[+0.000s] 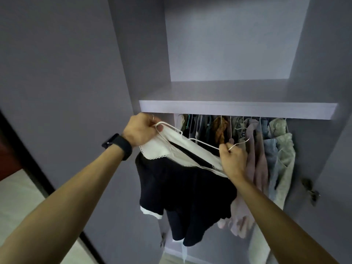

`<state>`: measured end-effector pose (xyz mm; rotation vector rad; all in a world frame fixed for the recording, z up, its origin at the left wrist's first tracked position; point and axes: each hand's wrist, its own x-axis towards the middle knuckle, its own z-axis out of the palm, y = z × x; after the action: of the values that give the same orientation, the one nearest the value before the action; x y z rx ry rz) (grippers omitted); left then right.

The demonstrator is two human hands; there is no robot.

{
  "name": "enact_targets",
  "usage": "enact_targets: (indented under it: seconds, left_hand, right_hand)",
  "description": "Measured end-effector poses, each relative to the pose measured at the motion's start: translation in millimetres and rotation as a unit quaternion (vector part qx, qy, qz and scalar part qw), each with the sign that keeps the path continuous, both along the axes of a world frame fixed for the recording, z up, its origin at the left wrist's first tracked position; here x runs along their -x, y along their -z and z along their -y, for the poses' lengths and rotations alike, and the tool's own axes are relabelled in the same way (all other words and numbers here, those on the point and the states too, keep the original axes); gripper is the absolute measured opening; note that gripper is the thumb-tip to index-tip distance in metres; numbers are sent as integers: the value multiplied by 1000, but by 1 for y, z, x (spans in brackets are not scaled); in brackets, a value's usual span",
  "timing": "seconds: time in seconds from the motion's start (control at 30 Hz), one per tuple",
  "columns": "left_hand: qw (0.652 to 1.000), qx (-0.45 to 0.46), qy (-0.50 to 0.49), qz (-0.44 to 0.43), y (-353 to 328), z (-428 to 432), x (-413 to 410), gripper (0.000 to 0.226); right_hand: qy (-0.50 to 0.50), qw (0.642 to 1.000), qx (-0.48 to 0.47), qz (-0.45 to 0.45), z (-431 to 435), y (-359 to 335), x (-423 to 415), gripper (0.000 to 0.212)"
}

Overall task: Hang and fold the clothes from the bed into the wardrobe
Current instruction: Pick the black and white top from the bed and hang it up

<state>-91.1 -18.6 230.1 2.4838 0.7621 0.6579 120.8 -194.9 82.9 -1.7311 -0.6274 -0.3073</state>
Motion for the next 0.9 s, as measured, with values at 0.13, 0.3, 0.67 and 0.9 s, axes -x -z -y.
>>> enact_targets:
  seconds: [0.13,0.3,0.67,0.9]
  left_hand:
    - [956,257,82,118,-10,-6,-2,18]
    - [892,384,188,148,-11,31,-30,22]
    - [970,203,102,83,-42,22,-17,19]
    - [992,40,-24,118,-18,0,-11,16]
  right_hand:
    - [-22,998,-35,-44,6,-19,1,43]
    - [22,959,-181,-215,-11,-34,19,27]
    - [-22,985,-87,-149,-9,21,27,38]
    - [58,975,174,127,15,-24,6,27]
